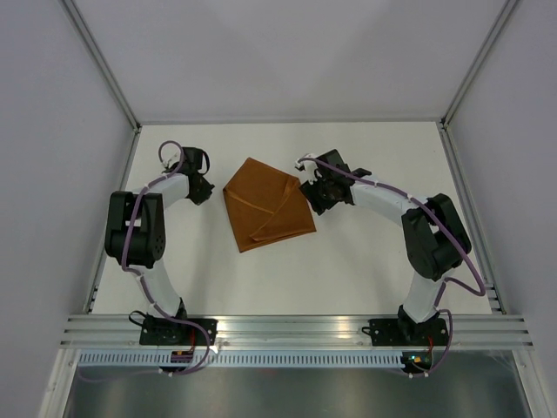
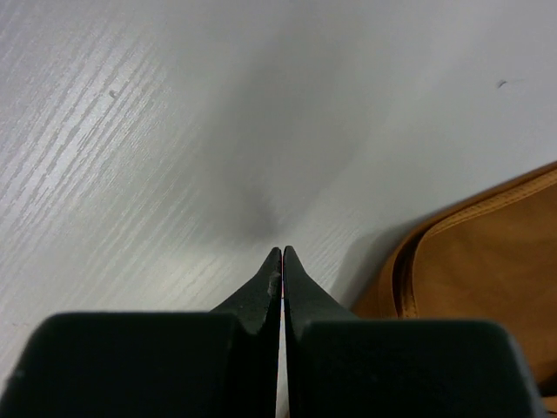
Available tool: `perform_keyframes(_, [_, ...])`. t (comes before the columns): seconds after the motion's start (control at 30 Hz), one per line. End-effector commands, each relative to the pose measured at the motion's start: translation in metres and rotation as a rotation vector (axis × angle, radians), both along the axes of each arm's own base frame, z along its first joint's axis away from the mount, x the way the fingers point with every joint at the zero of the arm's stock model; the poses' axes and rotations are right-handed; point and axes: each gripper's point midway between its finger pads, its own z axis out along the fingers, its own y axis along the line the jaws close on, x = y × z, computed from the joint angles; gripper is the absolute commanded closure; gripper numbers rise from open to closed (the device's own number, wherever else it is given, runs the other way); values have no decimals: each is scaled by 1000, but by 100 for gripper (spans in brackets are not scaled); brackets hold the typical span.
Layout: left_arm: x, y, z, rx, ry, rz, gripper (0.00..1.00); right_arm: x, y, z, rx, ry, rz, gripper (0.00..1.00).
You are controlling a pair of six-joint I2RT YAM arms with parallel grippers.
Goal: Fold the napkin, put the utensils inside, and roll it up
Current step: Roll the napkin with the utensil
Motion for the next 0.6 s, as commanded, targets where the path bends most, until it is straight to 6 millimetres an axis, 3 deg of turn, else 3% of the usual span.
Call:
perform_keyframes(0.0, [15, -8, -1, -30, -35, -5, 98, 19, -14, 4, -53, -83, -38, 41])
perform_keyframes(0.33, [19, -23, -28, -17, 25, -78, 98, 20, -15, -25, -89, -22, -43, 44])
perform_keyframes(0.57, [31, -39, -30, 12, 25, -140, 98, 9, -12, -32, -81, 25, -30, 45])
